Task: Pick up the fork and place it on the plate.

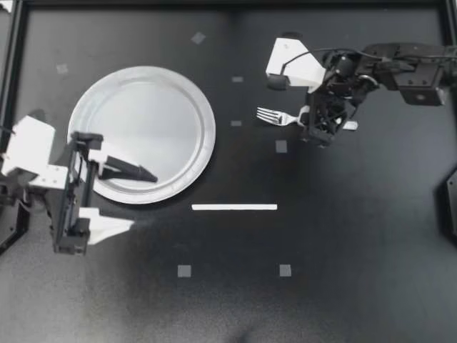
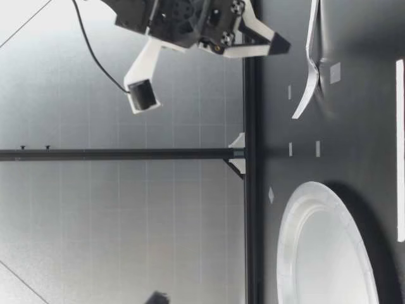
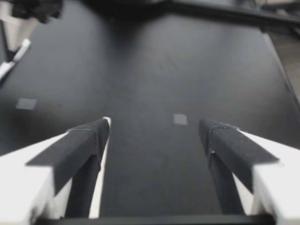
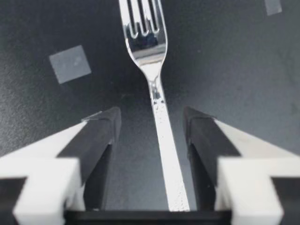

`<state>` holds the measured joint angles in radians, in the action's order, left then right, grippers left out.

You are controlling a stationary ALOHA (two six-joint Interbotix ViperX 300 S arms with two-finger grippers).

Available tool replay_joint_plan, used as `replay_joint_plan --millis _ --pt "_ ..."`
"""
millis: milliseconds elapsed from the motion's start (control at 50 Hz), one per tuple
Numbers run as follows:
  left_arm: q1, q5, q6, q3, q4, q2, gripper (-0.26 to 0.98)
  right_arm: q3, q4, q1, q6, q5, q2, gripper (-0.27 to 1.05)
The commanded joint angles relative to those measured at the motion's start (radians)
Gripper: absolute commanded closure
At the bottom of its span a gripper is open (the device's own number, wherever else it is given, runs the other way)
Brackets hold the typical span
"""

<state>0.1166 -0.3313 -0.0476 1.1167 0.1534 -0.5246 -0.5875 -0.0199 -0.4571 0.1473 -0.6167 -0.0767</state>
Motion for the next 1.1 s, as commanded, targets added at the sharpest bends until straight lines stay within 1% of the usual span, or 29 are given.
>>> replay_joint_plan --millis 0,200,440,620,740,920,1080 --pt "0.028 -0.026 0.002 -0.034 -0.002 0.032 0.07 0.026 0.003 -0.006 0.002 0.003 -0.017 0.25" --pt "0.038 -0.034 0.002 -0.043 -0.002 0.061 0.07 0.026 0.012 -0.006 0.002 0.006 -0.043 0.26" --pt "0.054 -0.034 0.002 -0.043 -0.002 0.061 0.07 0.032 0.014 -0.006 -0.002 0.026 -0.069 0.26" --pt "0.055 -0.034 0.003 -0.037 -0.002 0.061 0.07 0.046 0.014 -0.006 -0.002 0.026 -0.084 0.26" --pt "0.055 -0.032 0.005 -0.034 -0.002 0.063 0.07 0.054 0.014 -0.006 -0.002 0.026 -0.086 0.3" --pt "0.061 -0.034 0.0 -0.023 -0.002 0.061 0.07 0.054 0.015 -0.008 -0.002 0.025 -0.095 0.4" --pt "0.071 -0.032 -0.002 -0.02 -0.002 0.061 0.07 0.057 0.017 -0.009 -0.003 0.025 -0.11 0.41"
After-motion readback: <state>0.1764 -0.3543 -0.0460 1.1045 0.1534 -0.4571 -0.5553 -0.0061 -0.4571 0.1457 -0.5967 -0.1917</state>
